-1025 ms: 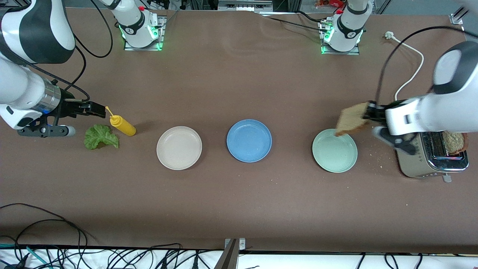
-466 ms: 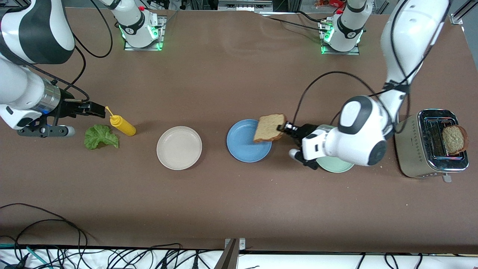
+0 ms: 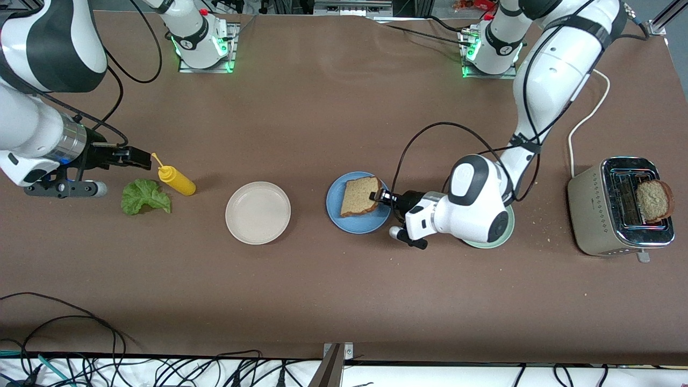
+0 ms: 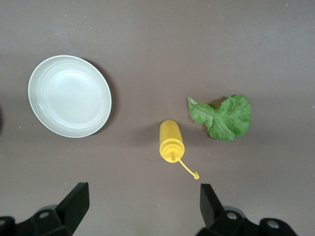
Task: Make sandwich in blue plate with both arms
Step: 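Release the bread and raise the left gripper back toward the toaster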
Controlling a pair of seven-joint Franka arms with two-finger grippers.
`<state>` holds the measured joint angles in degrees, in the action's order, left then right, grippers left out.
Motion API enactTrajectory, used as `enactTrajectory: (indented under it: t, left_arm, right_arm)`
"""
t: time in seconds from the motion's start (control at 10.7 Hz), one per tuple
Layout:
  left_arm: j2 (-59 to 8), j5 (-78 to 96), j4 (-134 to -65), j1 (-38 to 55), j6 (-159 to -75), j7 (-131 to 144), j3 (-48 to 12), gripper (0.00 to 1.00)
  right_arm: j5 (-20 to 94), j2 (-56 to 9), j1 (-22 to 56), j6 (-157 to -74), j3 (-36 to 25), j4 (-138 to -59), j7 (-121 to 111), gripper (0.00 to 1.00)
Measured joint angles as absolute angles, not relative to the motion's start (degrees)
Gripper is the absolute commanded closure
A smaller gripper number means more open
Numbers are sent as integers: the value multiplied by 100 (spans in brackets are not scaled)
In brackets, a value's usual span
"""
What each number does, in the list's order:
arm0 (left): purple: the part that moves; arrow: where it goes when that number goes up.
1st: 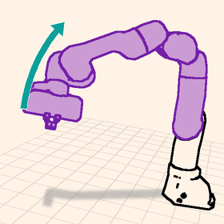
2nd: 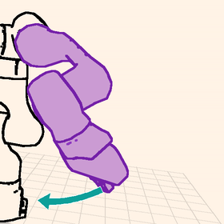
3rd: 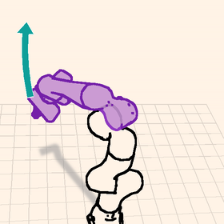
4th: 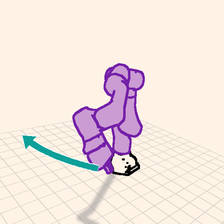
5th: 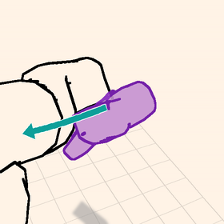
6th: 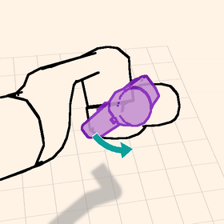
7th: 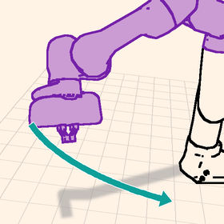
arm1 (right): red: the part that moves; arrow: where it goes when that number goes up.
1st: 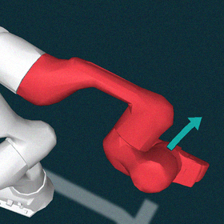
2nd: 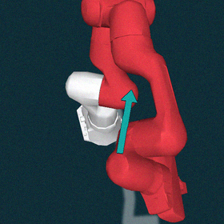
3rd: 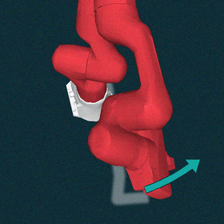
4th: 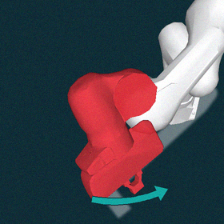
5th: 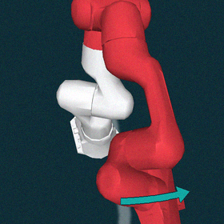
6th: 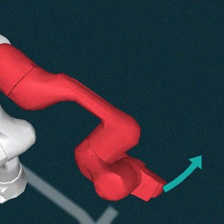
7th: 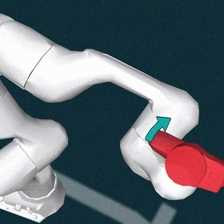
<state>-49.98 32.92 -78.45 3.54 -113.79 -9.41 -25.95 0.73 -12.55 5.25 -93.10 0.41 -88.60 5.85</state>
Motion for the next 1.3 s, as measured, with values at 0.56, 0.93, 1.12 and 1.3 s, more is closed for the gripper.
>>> enactTrajectory:
  t: [0.56,0.93,1.12,1.3]
  left_arm:
    - [-5154,2796,-7927,382,-11630,-1489,-2340,0]
    - [-5031,2508,-7898,138,-11614,-1575,-2324,0]
    - [-4754,2095,-7841,75,-11491,-1503,-2321,0]
    - [-4279,1317,-7799,-89,-11165,-1150,-2317,0]
  right_arm:
    - [72,-1259,523,-9310,41,-8860,585,0]
    - [71,-1262,474,-9310,24,-8860,561,0]
    - [-38,-1348,380,-9306,-24,-8869,326,0]
    - [-221,-1566,166,-9370,-77,-8875,-96,0]
